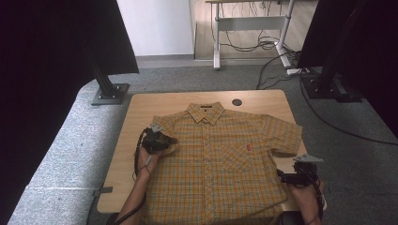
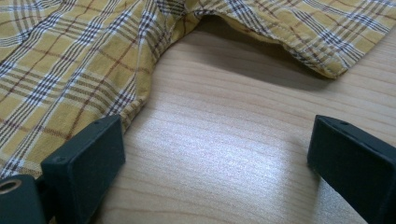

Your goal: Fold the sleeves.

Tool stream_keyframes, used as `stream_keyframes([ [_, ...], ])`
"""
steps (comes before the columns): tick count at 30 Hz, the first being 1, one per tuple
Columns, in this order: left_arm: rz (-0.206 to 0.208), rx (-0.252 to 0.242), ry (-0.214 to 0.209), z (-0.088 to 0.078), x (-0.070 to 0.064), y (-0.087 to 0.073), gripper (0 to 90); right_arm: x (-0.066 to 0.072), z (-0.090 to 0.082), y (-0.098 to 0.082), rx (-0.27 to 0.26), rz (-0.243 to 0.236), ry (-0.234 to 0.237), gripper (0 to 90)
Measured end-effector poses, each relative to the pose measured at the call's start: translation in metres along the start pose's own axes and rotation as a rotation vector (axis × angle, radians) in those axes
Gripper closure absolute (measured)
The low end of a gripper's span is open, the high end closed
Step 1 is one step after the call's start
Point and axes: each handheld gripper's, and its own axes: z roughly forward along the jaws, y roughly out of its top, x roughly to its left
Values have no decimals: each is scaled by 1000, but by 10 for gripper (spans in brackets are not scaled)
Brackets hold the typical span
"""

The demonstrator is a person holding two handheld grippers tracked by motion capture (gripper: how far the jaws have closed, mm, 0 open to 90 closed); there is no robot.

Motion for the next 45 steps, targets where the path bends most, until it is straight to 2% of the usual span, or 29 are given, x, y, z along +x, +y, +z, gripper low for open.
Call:
stream_keyframes([
  [10,25,-14,-48,6,-17,7,428,0,0,0,0,0,0,35],
  [14,24,-5,-51,8,-17,5,420,0,0,0,0,0,0,35],
  [17,11,-5,-58,5,-12,3,404,0,0,0,0,0,0,35],
  [20,-1,-18,-82,-2,-6,0,377,0,0,0,-1,-1,0,35],
  [26,-17,-15,-111,-25,13,-9,292,0,0,0,0,-1,0,35],
  [30,-40,-9,-128,-42,23,-20,271,0,0,0,0,0,1,35],
  [36,-41,4,-129,-62,29,-42,259,0,0,0,-1,-1,0,35],
  [40,-33,22,-117,-66,32,-56,254,0,0,0,0,-1,0,35],
  [43,-47,27,-84,-66,39,-66,256,0,0,0,-1,-1,0,35],
  [45,-73,28,-58,-67,46,-73,260,0,0,0,-1,-1,0,35],
])
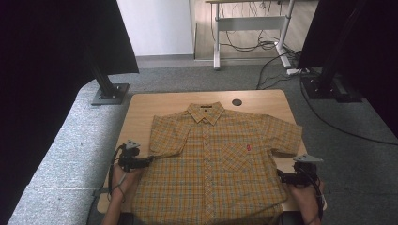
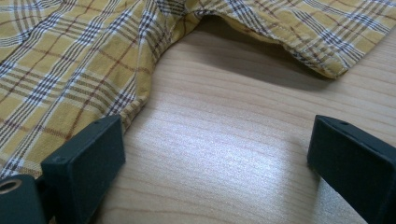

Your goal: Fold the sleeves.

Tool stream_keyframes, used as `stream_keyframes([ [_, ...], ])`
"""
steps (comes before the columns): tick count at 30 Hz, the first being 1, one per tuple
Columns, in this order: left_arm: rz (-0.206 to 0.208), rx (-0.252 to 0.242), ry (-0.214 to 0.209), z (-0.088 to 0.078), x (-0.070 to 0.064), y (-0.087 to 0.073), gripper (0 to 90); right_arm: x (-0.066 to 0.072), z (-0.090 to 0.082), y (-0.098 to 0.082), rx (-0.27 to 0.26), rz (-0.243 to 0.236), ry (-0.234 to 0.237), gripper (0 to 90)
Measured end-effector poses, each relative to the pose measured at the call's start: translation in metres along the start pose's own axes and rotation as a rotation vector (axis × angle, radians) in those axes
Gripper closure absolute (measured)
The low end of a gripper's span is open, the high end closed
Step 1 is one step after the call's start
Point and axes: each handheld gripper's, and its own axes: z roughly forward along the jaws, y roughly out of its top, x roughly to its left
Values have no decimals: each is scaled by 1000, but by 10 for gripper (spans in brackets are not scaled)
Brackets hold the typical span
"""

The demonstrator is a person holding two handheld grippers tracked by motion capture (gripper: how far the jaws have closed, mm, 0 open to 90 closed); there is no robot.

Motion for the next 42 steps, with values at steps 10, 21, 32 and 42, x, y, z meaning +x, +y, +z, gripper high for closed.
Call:
stream_keyframes([
  [10,-63,-24,40,-15,23,-16,265,0,0,0,1,1,0,35],
  [21,-24,-53,1,3,4,14,236,1,1,1,-1,-2,1,35],
  [32,-43,19,-8,19,11,8,205,1,1,1,-1,-5,5,35],
  [42,-66,-33,-19,-1,7,11,170,2,1,1,-1,-4,4,35],
])
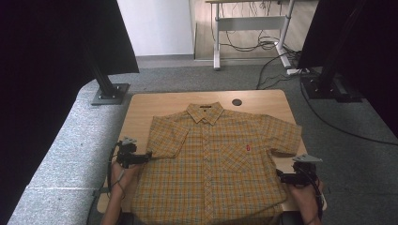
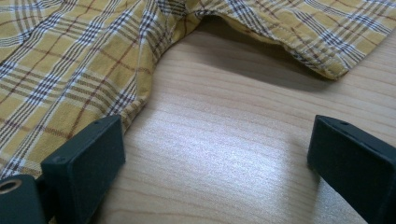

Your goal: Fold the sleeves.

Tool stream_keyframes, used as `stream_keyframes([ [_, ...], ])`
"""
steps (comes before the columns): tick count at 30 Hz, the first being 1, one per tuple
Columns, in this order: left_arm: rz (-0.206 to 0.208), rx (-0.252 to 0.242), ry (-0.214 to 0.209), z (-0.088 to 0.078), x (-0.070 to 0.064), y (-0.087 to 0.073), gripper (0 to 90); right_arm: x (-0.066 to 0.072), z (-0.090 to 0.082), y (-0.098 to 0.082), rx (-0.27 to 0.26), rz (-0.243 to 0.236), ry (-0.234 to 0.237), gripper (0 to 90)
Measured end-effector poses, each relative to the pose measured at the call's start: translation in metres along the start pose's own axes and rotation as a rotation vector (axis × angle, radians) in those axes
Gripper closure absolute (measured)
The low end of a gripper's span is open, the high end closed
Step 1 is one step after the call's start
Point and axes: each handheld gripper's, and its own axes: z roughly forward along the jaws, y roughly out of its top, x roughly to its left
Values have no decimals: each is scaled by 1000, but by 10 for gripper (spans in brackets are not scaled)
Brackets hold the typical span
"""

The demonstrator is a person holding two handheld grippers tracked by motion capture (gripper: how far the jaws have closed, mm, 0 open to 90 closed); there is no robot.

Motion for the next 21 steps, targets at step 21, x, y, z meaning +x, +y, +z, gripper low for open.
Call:
stream_keyframes([
  [21,-51,-57,75,-46,8,-41,123,0,0,0,0,-1,1,35],
])
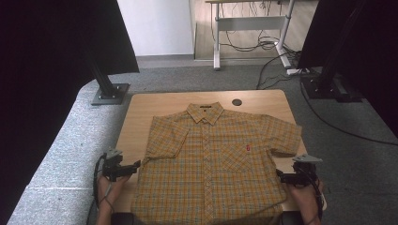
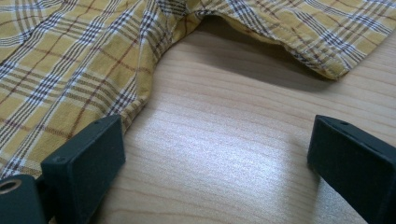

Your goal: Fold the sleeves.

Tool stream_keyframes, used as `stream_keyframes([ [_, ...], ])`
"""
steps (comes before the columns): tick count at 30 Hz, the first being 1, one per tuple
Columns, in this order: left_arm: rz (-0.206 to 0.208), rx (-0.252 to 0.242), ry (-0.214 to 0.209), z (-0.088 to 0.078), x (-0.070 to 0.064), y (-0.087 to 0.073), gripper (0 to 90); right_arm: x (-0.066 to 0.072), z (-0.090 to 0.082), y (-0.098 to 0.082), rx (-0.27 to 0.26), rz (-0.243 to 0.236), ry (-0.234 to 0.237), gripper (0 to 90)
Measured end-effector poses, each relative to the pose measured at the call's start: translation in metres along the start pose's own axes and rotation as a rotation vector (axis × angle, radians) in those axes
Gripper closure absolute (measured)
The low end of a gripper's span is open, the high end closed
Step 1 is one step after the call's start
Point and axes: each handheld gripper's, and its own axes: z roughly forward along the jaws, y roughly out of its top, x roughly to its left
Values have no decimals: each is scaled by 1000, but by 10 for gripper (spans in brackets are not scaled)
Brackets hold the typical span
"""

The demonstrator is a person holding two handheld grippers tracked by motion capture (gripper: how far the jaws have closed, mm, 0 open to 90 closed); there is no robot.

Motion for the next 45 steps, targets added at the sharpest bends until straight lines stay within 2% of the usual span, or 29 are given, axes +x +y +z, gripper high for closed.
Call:
stream_keyframes([
  [5,-4,30,37,3,3,-13,122,0,0,0,0,0,1,34],
  [10,-4,65,53,10,4,-22,121,0,0,0,0,-1,2,35],
  [16,22,42,65,12,3,-26,114,0,0,0,0,0,4,34],
  [21,8,48,81,12,3,-26,88,0,0,0,-1,1,3,36],
  [33,11,47,78,12,3,-26,86,-1,-6,2,-20,42,20,60],
  [36,14,42,75,11,2,-27,112,-2,-9,6,-36,46,23,59],
  [45,18,45,68,12,3,-26,105,-6,-8,22,-50,49,36,56],
])
